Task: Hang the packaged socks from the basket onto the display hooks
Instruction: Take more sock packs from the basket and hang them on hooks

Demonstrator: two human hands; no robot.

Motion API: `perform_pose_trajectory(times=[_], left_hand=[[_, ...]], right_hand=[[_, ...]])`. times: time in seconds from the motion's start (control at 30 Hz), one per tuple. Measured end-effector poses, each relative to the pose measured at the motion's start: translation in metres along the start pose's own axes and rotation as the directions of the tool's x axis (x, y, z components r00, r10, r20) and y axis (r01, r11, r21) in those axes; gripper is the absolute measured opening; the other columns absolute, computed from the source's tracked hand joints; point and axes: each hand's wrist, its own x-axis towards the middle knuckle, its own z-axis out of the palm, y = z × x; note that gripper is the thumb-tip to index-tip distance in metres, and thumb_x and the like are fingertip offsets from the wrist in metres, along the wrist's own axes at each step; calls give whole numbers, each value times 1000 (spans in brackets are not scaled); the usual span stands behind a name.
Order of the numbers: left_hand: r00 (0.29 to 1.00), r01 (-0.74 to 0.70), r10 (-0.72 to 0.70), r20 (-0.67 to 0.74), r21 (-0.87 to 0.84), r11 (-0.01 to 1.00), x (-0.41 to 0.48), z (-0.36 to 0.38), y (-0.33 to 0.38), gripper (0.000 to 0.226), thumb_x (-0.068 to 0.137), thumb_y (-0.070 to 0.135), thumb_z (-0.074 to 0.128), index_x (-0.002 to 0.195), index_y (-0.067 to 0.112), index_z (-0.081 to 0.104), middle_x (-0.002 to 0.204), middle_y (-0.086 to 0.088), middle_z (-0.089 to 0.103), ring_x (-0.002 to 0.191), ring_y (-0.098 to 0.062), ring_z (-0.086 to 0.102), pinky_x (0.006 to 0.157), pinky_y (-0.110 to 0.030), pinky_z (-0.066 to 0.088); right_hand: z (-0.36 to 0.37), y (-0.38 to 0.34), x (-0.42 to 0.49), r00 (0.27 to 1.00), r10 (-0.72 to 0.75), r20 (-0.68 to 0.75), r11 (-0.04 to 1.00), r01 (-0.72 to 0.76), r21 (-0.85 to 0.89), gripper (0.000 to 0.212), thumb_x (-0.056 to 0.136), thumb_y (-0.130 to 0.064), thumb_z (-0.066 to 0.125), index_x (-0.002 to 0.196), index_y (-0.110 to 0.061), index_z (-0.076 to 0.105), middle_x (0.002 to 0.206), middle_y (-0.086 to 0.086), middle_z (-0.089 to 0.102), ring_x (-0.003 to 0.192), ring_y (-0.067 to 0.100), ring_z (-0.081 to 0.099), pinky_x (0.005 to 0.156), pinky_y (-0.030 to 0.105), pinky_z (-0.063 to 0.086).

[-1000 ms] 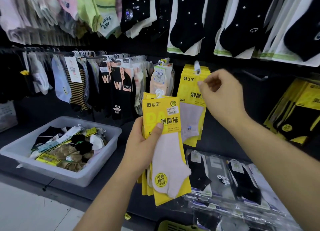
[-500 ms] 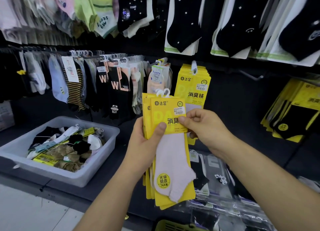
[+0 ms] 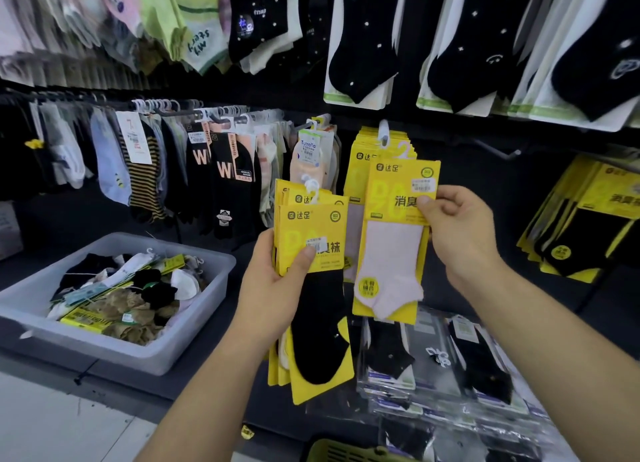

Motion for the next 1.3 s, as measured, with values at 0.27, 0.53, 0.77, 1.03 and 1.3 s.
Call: perform_pose_trajectory(times=[0.27, 0.53, 0.77, 1.03, 1.3], left_hand=[[1000, -10, 10, 10, 43, 999, -1, 2, 2, 21, 101, 39, 70, 112, 52, 57, 109, 34, 73, 100, 11, 71, 75, -6, 54], [999, 27, -26, 26, -43, 999, -2, 4, 3, 20, 100, 41, 70, 113, 50, 60, 113, 27, 76, 103, 6, 73, 78, -15, 59], [998, 44, -41, 37, -102, 994, -3, 7, 4, 28, 96, 45, 73, 121, 46, 60, 116, 22, 76, 108, 0, 74, 94, -34, 60], [998, 30, -20, 60, -174, 984, -7, 14, 9, 46, 78, 60, 79, 119, 45, 64, 120, 12, 78, 111, -10, 76, 94, -39, 61], [992, 85, -55, 110, -291, 953, -7, 12, 9, 48, 83, 46, 84, 125, 37, 63, 119, 11, 79, 109, -10, 77, 83, -20, 61]], right_hand=[[21, -3, 14, 995, -99, 4, 991, 98, -92, 8, 94, -15, 69, 92, -22, 65, 79, -5, 74, 71, 1, 71, 57, 12, 51], [21, 19, 12, 996, -38, -83, 974, 18, -227, 18, 87, -29, 77, 86, -15, 66, 75, -7, 64, 54, -13, 55, 46, 6, 39], [24, 17, -29, 991, -126, -35, 931, 105, -350, 22, 88, -39, 71, 85, -22, 58, 88, -4, 61, 77, 7, 58, 65, 22, 46], [43, 4, -57, 970, 72, 233, 968, -11, -251, 33, 79, -40, 81, 93, -18, 62, 78, -1, 66, 63, 1, 61, 56, 15, 49], [33, 6, -51, 939, 207, 274, 974, -223, 29, 19, 91, -22, 72, 103, -8, 67, 93, 7, 78, 87, 20, 75, 66, 27, 56]])
